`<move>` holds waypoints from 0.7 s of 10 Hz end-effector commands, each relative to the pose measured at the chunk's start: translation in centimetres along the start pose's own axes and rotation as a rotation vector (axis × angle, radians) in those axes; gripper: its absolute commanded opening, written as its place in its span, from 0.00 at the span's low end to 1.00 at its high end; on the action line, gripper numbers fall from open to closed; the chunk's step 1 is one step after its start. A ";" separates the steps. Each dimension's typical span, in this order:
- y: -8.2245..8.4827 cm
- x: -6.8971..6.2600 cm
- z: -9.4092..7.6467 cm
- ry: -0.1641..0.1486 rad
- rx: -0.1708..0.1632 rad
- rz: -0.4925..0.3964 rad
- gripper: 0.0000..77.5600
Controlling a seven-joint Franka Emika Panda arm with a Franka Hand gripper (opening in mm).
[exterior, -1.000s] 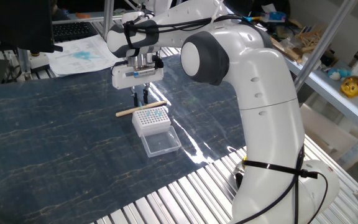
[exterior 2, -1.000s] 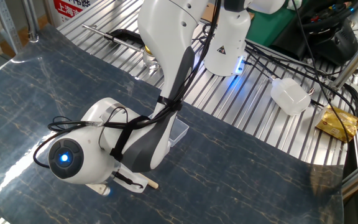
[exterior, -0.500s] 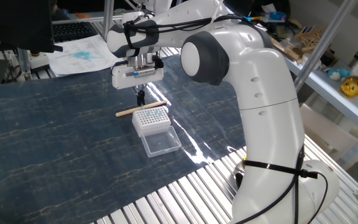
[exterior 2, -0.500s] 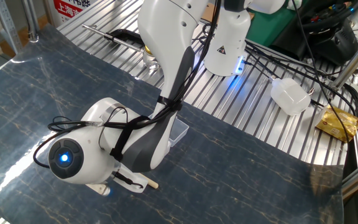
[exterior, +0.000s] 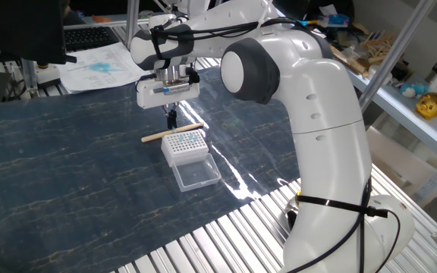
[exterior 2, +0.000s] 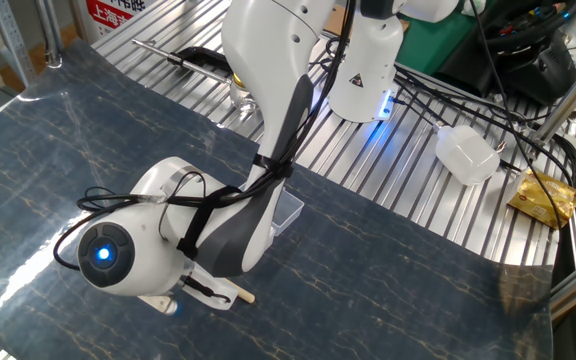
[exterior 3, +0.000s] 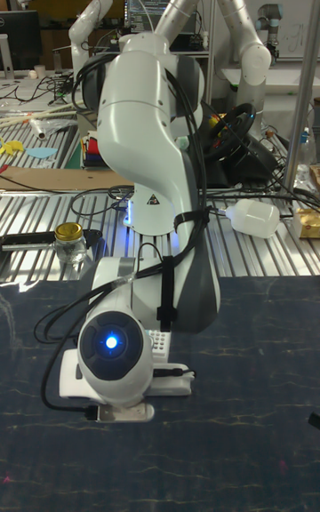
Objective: Insert a medium pipette tip into the holder for medium pipette tips
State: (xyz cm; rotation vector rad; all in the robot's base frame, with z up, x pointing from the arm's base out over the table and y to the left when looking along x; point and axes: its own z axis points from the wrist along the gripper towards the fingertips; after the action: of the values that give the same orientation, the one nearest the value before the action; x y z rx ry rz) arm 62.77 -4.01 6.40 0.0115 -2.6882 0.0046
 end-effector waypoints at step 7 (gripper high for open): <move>-0.2 2.2 -4.8 -0.115 0.018 0.070 0.02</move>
State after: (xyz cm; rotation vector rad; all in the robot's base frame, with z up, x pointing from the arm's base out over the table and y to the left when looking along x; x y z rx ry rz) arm 62.83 -4.14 10.31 -0.0402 -2.7534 0.0462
